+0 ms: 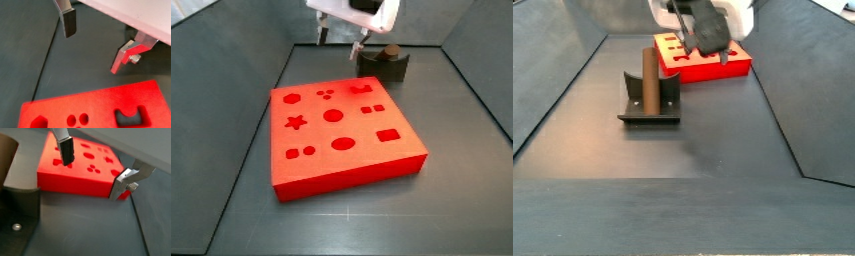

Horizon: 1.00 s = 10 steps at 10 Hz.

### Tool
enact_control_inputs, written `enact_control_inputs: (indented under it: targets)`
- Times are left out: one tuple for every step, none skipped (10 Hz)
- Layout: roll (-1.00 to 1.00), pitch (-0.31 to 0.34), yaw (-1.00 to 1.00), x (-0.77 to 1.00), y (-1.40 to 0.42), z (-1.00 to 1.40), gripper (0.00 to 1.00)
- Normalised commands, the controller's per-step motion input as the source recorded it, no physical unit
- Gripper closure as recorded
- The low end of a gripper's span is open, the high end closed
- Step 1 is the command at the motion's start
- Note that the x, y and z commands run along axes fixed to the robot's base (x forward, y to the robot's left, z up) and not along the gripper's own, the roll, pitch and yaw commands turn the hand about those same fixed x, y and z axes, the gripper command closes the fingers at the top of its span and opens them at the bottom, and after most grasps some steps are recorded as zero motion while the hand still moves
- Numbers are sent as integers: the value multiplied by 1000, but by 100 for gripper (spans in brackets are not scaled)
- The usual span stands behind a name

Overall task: Pick up the oval object. Move up. Place the oval object on the fixture. Regrasp the oval object. Move to above the board. Insert the oval object.
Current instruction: Regrasp the oval object.

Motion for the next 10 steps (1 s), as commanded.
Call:
enact_control_inputs:
  targets:
    - [1000,-234,-907,-47,-21,11,0]
    - [1000,-241,-908,-52,-18,7,0]
    - [1000,-249,-910,-47,-18,3,0]
    - [1000,-251,-917,-44,-13,0,0]
    - [1000,-247,-922,-45,-16,1,0]
    - [1000,-242,-931,-48,-13,-4,0]
    - [1000,-221,-946,-47,-5,-9,0]
    - [1000,-193,-959,-46,-11,-9,0]
    - [1000,-125,-983,-46,-5,-2,0]
    - [1000,-78,-995,-41,-5,5,0]
